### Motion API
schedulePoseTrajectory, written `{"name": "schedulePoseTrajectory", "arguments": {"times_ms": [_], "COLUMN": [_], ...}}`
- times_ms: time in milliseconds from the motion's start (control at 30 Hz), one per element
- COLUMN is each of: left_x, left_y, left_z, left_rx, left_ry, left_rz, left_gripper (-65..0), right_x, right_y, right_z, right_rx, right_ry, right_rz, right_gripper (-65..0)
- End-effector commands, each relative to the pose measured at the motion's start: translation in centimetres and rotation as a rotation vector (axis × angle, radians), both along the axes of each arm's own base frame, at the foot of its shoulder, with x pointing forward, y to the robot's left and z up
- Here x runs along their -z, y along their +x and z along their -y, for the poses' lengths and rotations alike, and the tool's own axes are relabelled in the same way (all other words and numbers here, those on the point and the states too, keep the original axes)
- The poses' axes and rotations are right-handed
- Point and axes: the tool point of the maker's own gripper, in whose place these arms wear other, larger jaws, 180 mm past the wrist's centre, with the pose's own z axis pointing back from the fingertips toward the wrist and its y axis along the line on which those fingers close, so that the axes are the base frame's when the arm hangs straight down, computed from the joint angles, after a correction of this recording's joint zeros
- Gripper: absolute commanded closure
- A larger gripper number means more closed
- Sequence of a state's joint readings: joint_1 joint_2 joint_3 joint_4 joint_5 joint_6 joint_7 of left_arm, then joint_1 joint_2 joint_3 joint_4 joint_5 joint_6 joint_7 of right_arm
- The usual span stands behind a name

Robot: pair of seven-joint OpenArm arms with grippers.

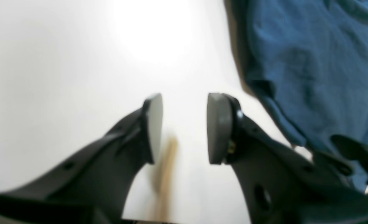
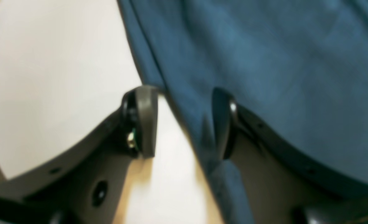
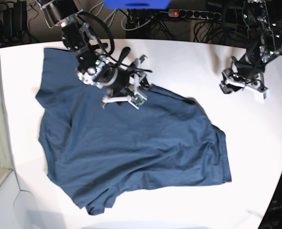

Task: Layout the t-shirt on the table in an organized manner, then fold the t-shirt properly
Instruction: 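Grasp the collar area with the right gripper and lift it, then move the left gripper down to grasp the shirt beside the right gripper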

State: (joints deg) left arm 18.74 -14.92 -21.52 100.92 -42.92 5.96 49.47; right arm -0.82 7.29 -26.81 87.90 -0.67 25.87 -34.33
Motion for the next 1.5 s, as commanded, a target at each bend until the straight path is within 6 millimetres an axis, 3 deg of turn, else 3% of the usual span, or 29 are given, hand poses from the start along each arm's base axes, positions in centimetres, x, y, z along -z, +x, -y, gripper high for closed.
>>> {"name": "schedulePoseTrajectory", "arguments": {"times_ms": [0,267,333,433,467,700,800,933,1100,1267,1367,1467], "left_x": [-0.9,-0.7,-0.7,-0.7,-0.7,-0.8,-0.7,-0.4,-0.5,-1.5,-1.7,-1.3], "left_y": [0.5,0.4,0.4,0.4,0.4,0.5,0.5,0.4,0.4,0.3,0.4,0.4], "left_z": [-0.2,-0.3,-0.2,0.0,0.0,0.4,0.8,2.0,3.3,4.0,5.5,7.2], "left_rx": [-0.001,-0.002,-0.001,0.005,0.005,0.006,0.002,0.034,0.069,0.088,0.076,0.073], "left_ry": [0.001,0.001,0.0,-0.003,-0.003,-0.012,-0.024,-0.035,-0.044,-0.042,-0.087,-0.132], "left_rz": [0.031,0.024,0.023,0.023,0.023,0.029,0.032,0.021,0.023,0.049,0.065,0.059], "left_gripper": [-23.4,-23.4,-23.4,-23.4,-23.4,-23.4,-23.4,-23.4,-23.4,-23.4,-23.4,-23.4], "right_x": [-0.4,1.6,1.6,1.2,1.0,-3.8,-7.0,-9.5,-9.7,-6.4,-4.5,-4.7], "right_y": [0.5,0.8,1.1,1.7,1.9,3.3,5.3,8.0,12.1,15.0,16.1,17.1], "right_z": [-0.3,0.5,0.5,0.6,0.6,0.9,0.7,0.9,1.5,3.6,4.7,5.7], "right_rx": [-0.001,0.018,0.018,0.018,0.017,-0.009,-0.014,-0.011,0.012,0.058,0.088,0.124], "right_ry": [0.024,0.033,0.032,0.026,0.028,0.014,0.01,-0.007,-0.041,-0.117,-0.15,-0.144], "right_rz": [0.014,-0.013,-0.009,0.003,0.009,0.133,0.217,0.287,0.292,0.194,0.125,0.119], "right_gripper": [-28.5,-26.4,-18.6,-0.8,0.0,0.0,0.0,0.0,0.0,0.0,-7.7,-17.8]}}
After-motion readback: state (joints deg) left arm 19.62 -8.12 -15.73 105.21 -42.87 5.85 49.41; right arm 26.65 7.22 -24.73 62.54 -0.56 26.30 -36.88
